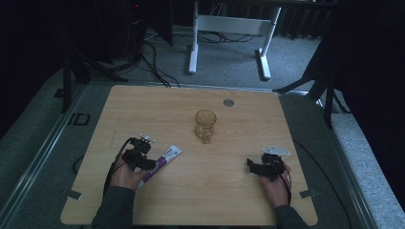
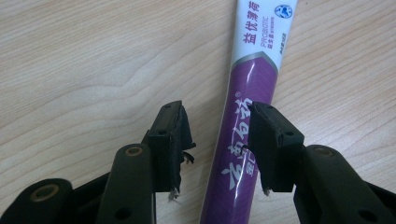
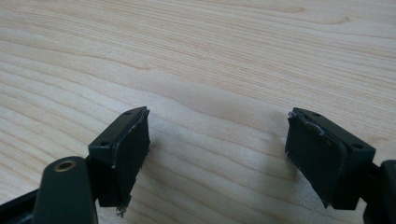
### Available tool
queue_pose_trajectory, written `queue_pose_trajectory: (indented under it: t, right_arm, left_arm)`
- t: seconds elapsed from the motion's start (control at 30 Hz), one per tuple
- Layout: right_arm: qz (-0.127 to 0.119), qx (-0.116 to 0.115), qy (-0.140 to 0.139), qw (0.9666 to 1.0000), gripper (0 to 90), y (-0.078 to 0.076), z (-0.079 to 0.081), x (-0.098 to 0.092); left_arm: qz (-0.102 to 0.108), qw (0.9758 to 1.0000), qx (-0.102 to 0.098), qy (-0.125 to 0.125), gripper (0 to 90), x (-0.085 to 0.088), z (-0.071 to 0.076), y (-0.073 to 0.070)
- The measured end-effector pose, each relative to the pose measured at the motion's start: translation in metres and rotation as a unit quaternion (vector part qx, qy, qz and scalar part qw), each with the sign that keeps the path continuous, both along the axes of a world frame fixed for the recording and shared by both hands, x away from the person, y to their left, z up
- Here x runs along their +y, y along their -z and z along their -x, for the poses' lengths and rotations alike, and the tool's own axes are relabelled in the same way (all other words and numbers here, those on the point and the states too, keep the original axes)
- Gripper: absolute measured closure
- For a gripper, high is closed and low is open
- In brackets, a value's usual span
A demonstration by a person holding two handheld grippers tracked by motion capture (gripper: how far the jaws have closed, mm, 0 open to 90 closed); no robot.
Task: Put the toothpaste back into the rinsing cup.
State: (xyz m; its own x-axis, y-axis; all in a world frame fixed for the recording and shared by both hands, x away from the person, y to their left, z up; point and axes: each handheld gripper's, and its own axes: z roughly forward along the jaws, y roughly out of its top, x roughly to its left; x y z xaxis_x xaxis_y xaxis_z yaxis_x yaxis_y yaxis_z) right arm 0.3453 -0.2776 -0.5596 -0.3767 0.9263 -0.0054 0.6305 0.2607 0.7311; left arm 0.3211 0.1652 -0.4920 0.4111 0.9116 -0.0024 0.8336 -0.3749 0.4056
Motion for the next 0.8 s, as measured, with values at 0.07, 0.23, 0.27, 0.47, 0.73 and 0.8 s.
queue_pose_trajectory:
  t: [0.07, 0.23, 0.27, 0.47, 0.73, 0.8]
  right_arm:
    - [0.0, 0.0, 0.0, 1.0, 21.6, 0.0, 0.0, 0.0]
    - [0.0, 0.0, 0.0, 1.0, 21.6, 0.0, 0.0, 0.0]
    - [0.0, 0.0, 0.0, 1.0, 21.6, 0.0, 0.0, 0.0]
    - [0.0, 0.0, 0.0, 1.0, 21.6, 0.0, 0.0, 0.0]
    - [0.0, 0.0, 0.0, 1.0, 21.6, 0.0, 0.0, 0.0]
    - [0.0, 0.0, 0.0, 1.0, 21.6, 0.0, 0.0, 0.0]
  left_arm:
    - [-0.001, 1.0, 0.002, 0.0, 55.4, 0.0001, -0.0002, 0.0002]
    - [-0.006, 1.0, 0.005, 0.0, 55.1, -0.0006, -0.0012, -0.0006]
    - [-0.008, 0.9999, 0.005, 0.003, 54.9, -0.0007, -0.0015, -0.0006]
    - [-0.011, 0.9997, 0.014, 0.015, 53.9, -0.0033, -0.0028, -0.0002]
    - [-0.019, 0.999, 0.026, 0.03, 56.0, -0.0071, -0.004, 0.0015]
    - [-0.022, 0.9988, 0.029, 0.033, 56.0, -0.0084, -0.0043, 0.0021]
